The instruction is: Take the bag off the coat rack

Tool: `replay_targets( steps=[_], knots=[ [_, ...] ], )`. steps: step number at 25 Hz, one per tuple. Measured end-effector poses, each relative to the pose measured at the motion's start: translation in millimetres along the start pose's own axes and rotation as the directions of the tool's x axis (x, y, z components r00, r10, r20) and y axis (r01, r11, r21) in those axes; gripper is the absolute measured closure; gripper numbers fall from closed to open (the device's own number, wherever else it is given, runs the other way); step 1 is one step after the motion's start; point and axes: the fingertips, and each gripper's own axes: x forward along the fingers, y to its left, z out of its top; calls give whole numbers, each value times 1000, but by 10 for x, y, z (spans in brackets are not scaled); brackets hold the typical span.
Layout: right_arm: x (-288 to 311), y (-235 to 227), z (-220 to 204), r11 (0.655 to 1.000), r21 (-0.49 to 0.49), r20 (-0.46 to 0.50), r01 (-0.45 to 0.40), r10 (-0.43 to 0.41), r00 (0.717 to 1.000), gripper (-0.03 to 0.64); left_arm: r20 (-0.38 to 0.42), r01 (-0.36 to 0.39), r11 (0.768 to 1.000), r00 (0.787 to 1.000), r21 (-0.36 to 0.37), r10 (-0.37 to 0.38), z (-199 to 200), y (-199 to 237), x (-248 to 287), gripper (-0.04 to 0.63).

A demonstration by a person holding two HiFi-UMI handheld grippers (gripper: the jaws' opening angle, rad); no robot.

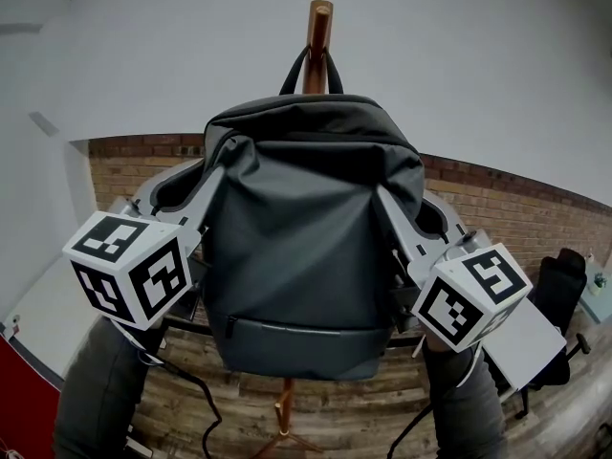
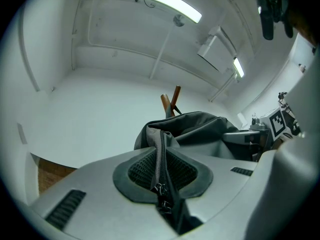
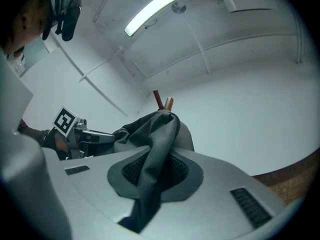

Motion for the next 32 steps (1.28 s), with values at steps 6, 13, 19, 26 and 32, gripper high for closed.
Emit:
replay_targets(
  steps=[6, 13, 19, 26, 32],
  knots=[
    [11, 3, 24, 1000, 14, 27, -9, 8, 1000, 586, 9, -9, 1000, 1000, 17, 9, 18, -6, 3, 529],
    [-25, 9, 75, 1000, 16, 45, -3, 2, 999, 586, 17, 0, 1000, 1000, 19, -1, 80, -40, -22, 529],
    [-70, 36, 234, 1000, -14, 96, 3, -2, 995, 588, 75, 1, 1000, 997, 32, -3, 245, -76, -61, 530],
    [-184, 13, 740, 999, -35, 147, 18, -12, 989, 588, 130, 16, 999, 991, 41, -22, 788, -207, -135, 531],
    [-1389, -192, 995, 996, -16, 154, 83, -80, 985, 586, 135, 99, 994, 985, 45, -104, 1040, -1377, -406, 529]
  ],
)
